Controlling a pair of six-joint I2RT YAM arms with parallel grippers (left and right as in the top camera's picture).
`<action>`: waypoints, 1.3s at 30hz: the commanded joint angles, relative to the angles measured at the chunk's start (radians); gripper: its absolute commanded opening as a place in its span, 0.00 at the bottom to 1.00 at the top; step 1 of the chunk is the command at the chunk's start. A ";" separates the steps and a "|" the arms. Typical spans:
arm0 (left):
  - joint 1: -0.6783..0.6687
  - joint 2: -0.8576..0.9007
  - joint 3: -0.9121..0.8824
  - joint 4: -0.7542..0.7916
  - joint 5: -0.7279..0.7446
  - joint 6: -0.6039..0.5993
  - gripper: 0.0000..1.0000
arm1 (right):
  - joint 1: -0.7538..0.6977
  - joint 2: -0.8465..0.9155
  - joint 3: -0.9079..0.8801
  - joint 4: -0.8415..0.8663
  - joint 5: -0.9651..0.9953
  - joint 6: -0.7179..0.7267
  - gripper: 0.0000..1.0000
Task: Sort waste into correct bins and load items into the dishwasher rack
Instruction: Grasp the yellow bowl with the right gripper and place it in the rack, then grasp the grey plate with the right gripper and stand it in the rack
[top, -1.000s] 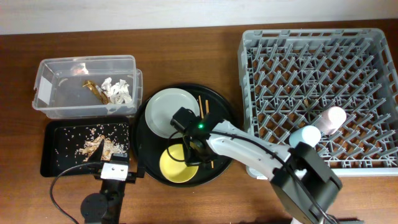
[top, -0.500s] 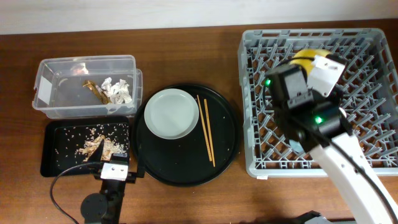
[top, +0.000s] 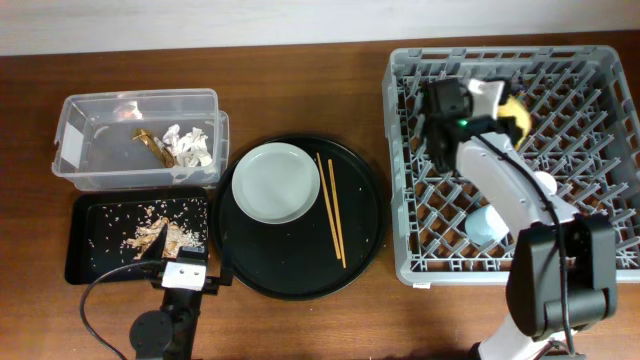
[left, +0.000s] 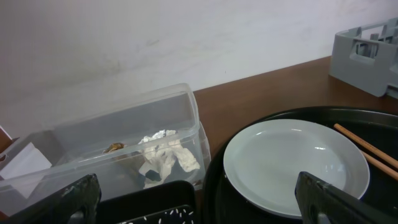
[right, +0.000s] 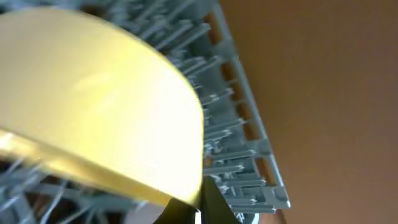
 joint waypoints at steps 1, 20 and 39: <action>0.006 -0.006 -0.008 0.002 0.000 0.012 0.99 | 0.073 0.006 0.004 -0.094 -0.052 -0.019 0.32; 0.006 -0.006 -0.008 0.002 0.000 0.012 0.99 | 0.512 0.179 0.105 0.033 -1.239 0.752 0.50; 0.006 -0.006 -0.008 0.002 0.000 0.012 0.99 | -0.028 -0.381 0.103 -0.061 0.096 0.170 0.04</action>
